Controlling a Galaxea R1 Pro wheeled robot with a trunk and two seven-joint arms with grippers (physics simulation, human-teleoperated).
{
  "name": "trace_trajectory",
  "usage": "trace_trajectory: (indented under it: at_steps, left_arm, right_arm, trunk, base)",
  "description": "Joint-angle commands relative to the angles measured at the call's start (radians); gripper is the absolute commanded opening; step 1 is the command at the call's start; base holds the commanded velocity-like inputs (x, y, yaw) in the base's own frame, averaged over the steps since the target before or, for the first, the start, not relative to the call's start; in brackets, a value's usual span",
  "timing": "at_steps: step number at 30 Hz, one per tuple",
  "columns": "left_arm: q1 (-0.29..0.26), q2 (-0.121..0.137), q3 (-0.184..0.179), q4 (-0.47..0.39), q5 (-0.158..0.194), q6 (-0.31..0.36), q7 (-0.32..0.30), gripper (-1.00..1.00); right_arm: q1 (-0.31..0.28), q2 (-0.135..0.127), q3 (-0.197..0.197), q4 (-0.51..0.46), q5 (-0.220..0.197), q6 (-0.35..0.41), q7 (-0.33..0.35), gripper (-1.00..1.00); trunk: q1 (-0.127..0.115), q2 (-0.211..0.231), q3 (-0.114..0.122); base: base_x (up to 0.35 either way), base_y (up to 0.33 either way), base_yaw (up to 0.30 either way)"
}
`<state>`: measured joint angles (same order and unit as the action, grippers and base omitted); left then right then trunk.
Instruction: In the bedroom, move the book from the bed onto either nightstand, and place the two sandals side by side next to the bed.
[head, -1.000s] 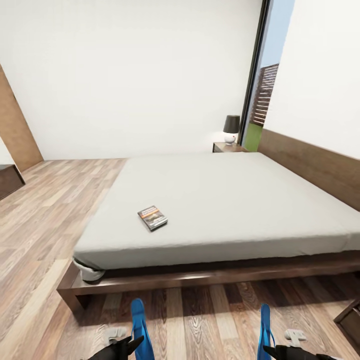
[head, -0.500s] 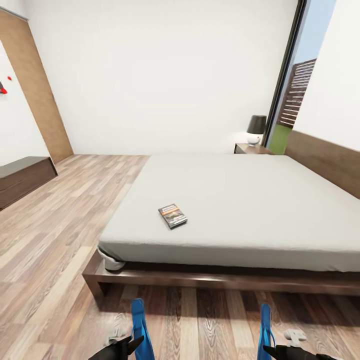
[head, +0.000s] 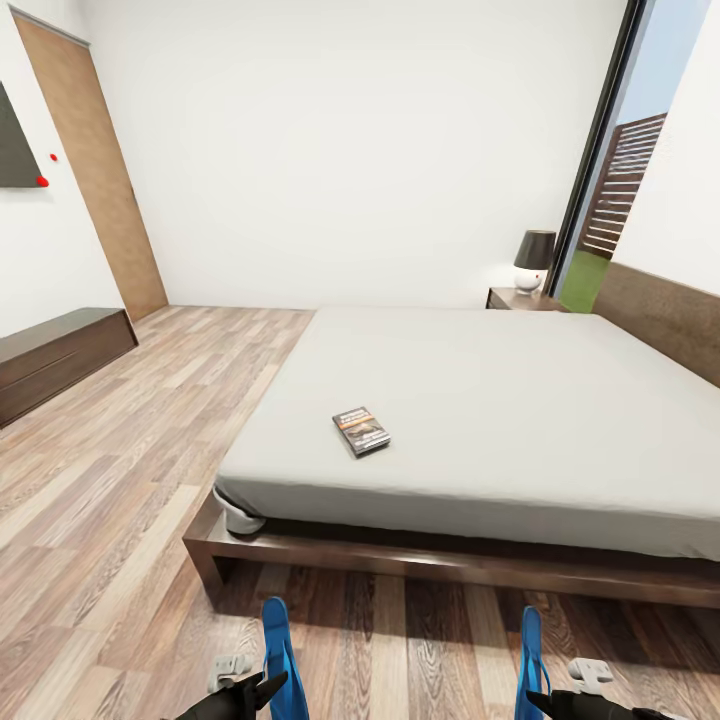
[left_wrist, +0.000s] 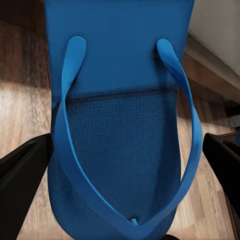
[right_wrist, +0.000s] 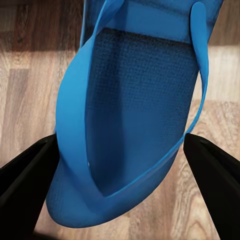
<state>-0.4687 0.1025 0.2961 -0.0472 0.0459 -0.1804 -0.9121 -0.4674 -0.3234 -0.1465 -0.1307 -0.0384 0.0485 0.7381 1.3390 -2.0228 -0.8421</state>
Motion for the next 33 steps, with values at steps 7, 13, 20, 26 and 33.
trace_trajectory:
  at_steps: [7,13,20,26,33]
  left_arm:
    - [-0.001,0.000,-0.003,0.001,0.005,-0.004,-0.002,-1.00]
    - [-0.001,0.000,-0.003,0.001,0.005,-0.004,-0.002,-1.00]
    - [-0.001,-0.001,-0.005,-0.022,0.003,-0.002,0.174,-1.00]
    - [-0.001,-0.025,-0.008,-0.167,-0.004,0.102,0.333,-1.00]
    - [-0.001,-0.058,-0.017,-0.299,-0.018,0.213,0.563,-1.00]
  right_arm:
    - [0.000,0.000,-0.004,0.000,-0.005,0.005,0.005,-1.00]
    - [0.000,-0.003,-0.005,0.000,-0.005,0.007,0.006,-1.00]
    - [0.000,-0.003,-0.005,0.000,-0.005,0.007,0.006,-1.00]
    - [0.000,-0.005,-0.005,-0.001,-0.006,0.007,0.006,-1.00]
    - [0.000,-0.005,-0.005,-0.001,-0.006,0.007,0.006,-1.00]
  trunk:
    - [0.000,0.000,-0.001]
    - [0.000,0.000,-0.001]
    - [0.000,0.000,-0.001]
    - [0.000,0.000,-0.001]
    - [0.000,0.000,-0.001]
  base:
    - [0.000,0.000,0.000]
    - [0.000,0.000,0.000]
    - [0.000,0.000,0.000]
    - [0.000,0.000,0.000]
    - [0.000,0.000,0.000]
